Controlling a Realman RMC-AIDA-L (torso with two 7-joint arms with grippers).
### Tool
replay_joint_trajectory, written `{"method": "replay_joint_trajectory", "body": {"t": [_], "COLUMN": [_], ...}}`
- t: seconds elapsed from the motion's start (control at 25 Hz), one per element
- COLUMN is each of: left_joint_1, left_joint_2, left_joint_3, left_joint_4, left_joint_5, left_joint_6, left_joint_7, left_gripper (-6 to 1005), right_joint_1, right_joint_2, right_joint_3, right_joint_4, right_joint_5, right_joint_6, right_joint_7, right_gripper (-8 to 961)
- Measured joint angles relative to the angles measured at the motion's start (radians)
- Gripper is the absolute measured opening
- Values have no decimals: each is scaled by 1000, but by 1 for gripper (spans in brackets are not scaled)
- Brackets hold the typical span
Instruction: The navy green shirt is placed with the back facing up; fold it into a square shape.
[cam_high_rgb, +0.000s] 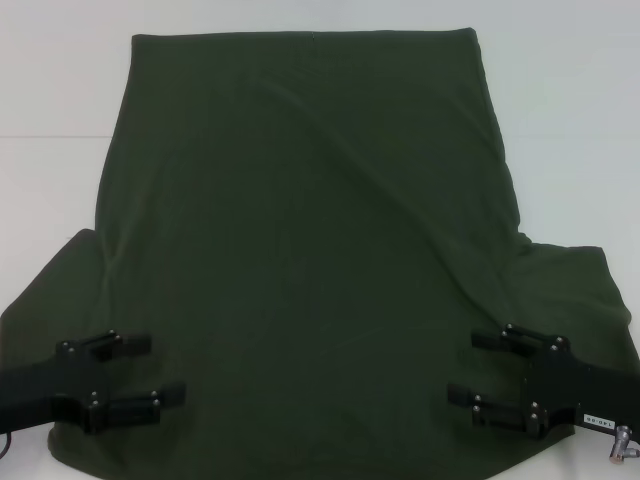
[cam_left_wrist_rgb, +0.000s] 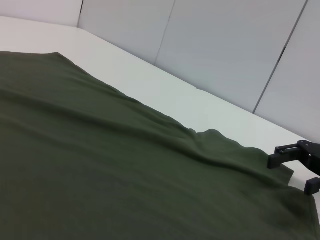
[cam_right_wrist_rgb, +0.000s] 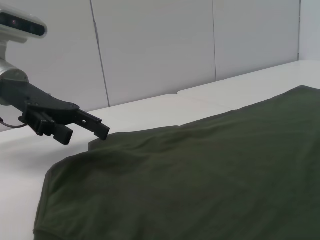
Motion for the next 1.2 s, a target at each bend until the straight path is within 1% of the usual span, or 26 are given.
{"method": "replay_joint_trajectory", "body": {"t": [0.6,0.72,0.88,0.96,1.08,1.12,1.16,1.2], "left_joint_1": [-4,-6,-21,-27,-30,-32,-42,-42], "left_joint_2": [3,5,28,39,45,49,57,57], "left_joint_3": [4,-15,-34,-35,-35,-33,-31,-31], "left_joint_4": [1,1,7,30,86,113,161,161], "left_joint_5": [0,0,0,0,0,4,28,28], "left_joint_6": [-7,-7,0,2,-3,-3,7,7], "left_joint_7": [-4,-45,-227,-339,-496,-566,-682,-682], "left_gripper": [951,951,951,951,950,950,950,950], "right_joint_1": [5,6,7,8,7,7,7,7], "right_joint_2": [0,0,0,0,0,0,0,0], "right_joint_3": [1,2,2,3,4,3,4,4], "right_joint_4": [0,0,0,0,0,0,0,0], "right_joint_5": [0,0,0,0,0,1,1,1], "right_joint_6": [-1,-1,0,0,0,0,0,0], "right_joint_7": [0,0,3,6,7,8,9,9], "right_gripper": [823,824,822,823,824,824,824,823]}}
